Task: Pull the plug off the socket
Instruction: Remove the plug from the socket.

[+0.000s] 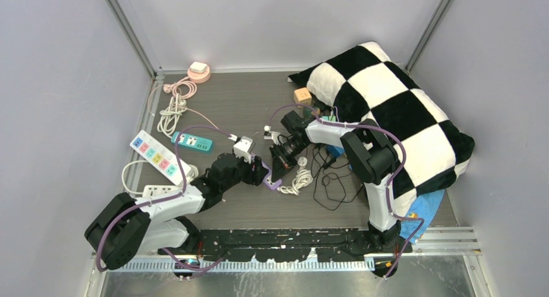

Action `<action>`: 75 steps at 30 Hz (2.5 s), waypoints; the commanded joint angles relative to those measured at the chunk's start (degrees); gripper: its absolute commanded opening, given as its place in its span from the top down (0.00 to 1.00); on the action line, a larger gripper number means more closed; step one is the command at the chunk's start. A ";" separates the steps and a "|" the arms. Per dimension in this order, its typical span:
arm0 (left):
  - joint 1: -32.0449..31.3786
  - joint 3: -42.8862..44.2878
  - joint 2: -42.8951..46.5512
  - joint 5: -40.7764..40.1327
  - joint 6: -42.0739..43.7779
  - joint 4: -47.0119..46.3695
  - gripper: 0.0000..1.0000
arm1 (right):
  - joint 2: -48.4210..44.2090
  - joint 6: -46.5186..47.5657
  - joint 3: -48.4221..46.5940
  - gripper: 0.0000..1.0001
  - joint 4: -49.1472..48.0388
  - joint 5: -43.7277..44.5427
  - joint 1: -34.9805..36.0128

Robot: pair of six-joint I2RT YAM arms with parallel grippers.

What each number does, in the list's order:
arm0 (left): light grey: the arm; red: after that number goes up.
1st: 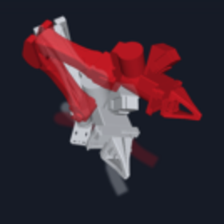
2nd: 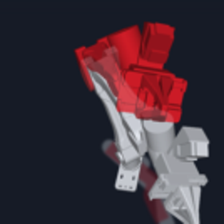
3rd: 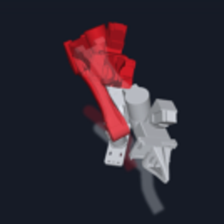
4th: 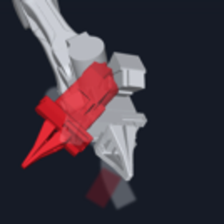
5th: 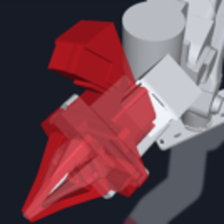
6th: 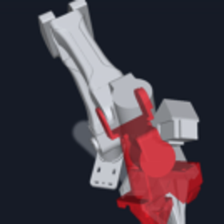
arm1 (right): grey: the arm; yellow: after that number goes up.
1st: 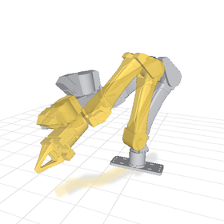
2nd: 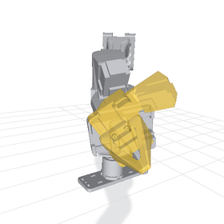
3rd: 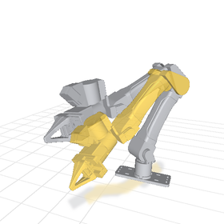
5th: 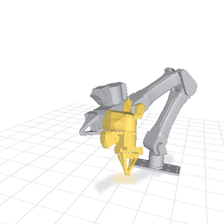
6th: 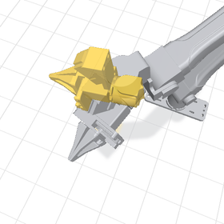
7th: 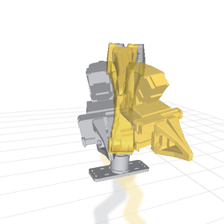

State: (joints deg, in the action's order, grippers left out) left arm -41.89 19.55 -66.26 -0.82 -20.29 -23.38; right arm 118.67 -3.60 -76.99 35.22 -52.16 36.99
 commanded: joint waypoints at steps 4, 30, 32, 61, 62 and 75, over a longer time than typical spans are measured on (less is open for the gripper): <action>-0.21 1.89 -0.35 -0.80 0.26 0.17 0.41 | 1.82 1.50 -0.75 0.99 0.89 4.21 -0.33; -0.21 3.30 -2.13 -3.67 -1.06 1.57 0.64 | 2.07 1.58 -0.79 0.99 1.08 4.26 -0.28; -0.21 3.30 -2.04 -3.66 -1.06 1.79 0.76 | 2.16 1.63 -0.80 0.99 1.06 4.26 -0.33; -2.06 4.31 2.44 -10.73 0.63 5.54 1.00 | 2.74 1.51 -0.89 0.99 1.35 4.61 -0.31; -2.06 4.15 3.10 -10.43 0.35 5.66 1.00 | 2.83 1.43 -0.93 0.99 1.39 4.66 -0.31; -2.06 3.57 5.45 -5.45 4.03 4.78 1.00 | 2.92 1.44 -0.93 0.99 1.52 5.05 -0.29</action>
State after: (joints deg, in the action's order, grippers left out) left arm -44.12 23.07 -62.78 -7.27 -17.89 -15.62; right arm 119.63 -3.64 -77.58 36.10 -53.28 36.73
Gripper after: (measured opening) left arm 0.493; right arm 0.018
